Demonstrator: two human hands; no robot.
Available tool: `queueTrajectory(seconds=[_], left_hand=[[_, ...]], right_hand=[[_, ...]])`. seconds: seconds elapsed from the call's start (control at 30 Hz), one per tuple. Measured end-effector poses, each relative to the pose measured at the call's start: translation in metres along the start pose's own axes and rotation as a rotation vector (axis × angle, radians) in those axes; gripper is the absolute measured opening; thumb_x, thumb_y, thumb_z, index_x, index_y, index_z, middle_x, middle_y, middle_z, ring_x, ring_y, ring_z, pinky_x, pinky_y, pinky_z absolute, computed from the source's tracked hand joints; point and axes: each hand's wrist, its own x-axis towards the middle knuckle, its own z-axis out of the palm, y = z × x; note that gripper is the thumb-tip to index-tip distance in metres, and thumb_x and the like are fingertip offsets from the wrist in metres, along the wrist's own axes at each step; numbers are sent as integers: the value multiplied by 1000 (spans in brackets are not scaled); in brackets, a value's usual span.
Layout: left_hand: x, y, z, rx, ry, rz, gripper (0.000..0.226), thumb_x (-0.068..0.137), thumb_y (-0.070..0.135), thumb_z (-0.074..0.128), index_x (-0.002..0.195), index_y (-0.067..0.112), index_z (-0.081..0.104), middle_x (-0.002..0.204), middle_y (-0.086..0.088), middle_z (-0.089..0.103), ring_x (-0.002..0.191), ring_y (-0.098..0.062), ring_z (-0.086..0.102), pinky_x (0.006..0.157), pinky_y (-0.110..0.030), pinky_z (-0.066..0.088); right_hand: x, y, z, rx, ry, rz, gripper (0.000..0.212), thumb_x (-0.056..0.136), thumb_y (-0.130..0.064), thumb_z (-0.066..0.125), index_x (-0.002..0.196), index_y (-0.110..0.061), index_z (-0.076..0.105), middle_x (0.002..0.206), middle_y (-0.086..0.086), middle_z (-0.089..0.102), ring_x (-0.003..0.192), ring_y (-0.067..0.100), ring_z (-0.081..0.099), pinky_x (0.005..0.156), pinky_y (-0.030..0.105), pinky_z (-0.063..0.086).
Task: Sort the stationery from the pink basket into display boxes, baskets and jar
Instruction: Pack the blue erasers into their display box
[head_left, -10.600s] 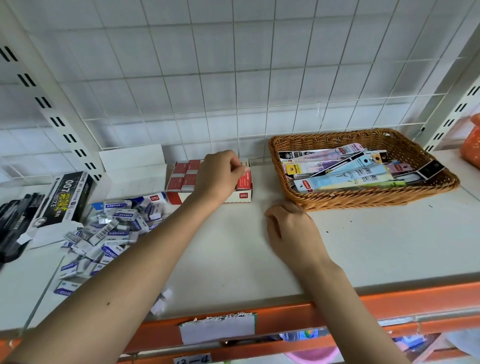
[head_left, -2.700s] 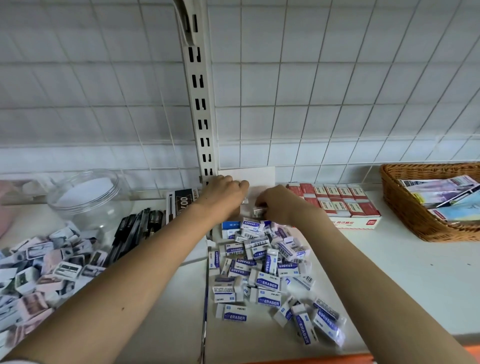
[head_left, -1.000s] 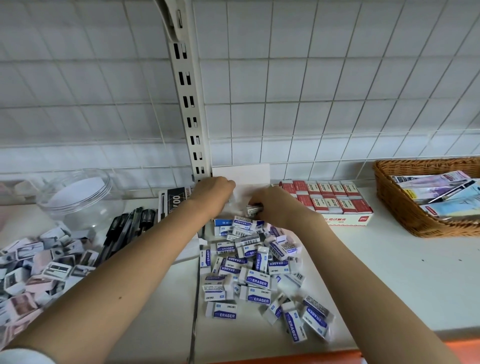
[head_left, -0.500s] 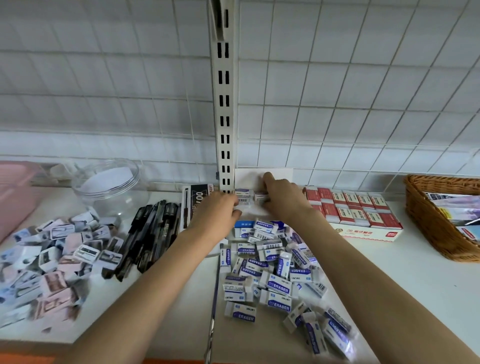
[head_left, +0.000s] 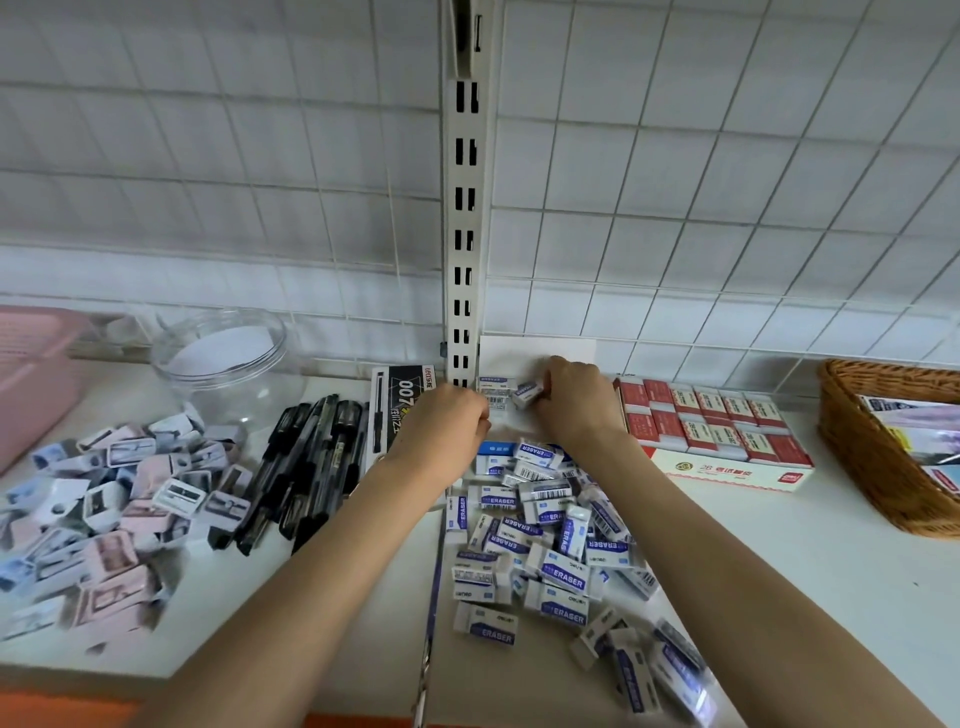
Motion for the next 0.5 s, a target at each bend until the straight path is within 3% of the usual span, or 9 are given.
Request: queueTrajectory(seconds=[0.13, 0.23, 0.37, 0.5], left_hand=[[-1, 0, 0, -9, 1, -7, 18, 94, 14, 54, 95, 7, 70, 93, -8, 70, 86, -19, 64, 81, -20, 44], [-1, 0, 0, -14, -4, -6, 18, 93, 12, 54, 92, 5, 71, 91, -8, 69, 84, -19, 64, 84, -20, 46], [0, -1, 0, -15, -10, -7, 18, 93, 13, 54, 93, 6, 70, 93, -8, 69, 85, -18, 64, 83, -20, 45], [1, 0, 0, -12, -17, -9, 18, 94, 13, 53, 96, 7, 70, 96, -8, 68, 87, -18, 63, 85, -22, 45]], right_hand=[[-5, -2, -4, -127, -12, -91, 38, 92, -8, 45, 127, -18, 37, 109, 12, 58, 96, 35, 60, 65, 35, 43], [-6, -1, -8, -196, -38, -197, 39, 93, -12, 44, 130, -26, 45, 116, 9, 56, 104, 33, 58, 73, 35, 45], [-7, 5, -12, -202, -42, -218, 26, 97, -19, 43, 118, -25, 56, 112, 6, 61, 101, 29, 59, 69, 31, 41], [-7, 8, -14, -137, -80, -213, 27, 95, -22, 47, 121, -25, 53, 113, 6, 61, 101, 29, 59, 70, 31, 41]])
